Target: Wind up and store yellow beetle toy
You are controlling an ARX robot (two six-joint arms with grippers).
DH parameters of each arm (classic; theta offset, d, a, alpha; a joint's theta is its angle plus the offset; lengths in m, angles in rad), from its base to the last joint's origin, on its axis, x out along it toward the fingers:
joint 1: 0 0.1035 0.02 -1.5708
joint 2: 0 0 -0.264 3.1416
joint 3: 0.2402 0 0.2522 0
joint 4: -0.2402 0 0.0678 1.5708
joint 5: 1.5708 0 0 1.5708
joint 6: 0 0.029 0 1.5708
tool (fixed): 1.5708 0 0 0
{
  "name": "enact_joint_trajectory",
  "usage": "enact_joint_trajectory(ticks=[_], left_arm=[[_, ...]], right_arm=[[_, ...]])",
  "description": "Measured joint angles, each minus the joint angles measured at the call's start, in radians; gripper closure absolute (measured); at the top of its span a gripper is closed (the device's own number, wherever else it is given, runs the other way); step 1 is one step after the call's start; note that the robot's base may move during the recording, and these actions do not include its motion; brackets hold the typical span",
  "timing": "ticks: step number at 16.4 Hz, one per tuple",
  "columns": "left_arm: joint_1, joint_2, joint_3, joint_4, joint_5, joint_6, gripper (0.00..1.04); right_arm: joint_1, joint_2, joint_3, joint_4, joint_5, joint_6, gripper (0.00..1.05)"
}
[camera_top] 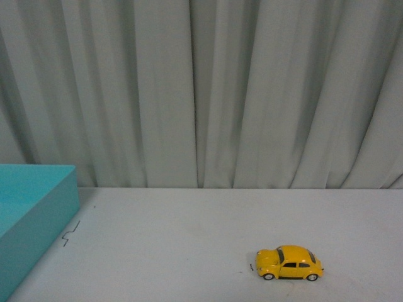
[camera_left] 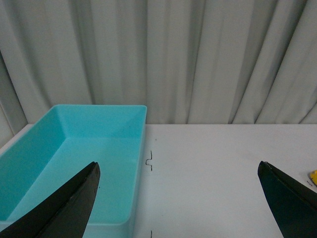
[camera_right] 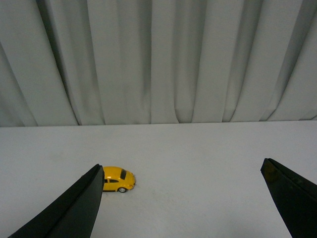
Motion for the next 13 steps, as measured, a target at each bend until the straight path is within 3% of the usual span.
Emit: enact_joint_trajectory(ticks=[13], left_arm=[[0.000,0.000,0.000,0.000,0.000,0.000,0.07]], right_arm=[[0.000,0.000,0.000,0.000,0.000,0.000,0.07]])
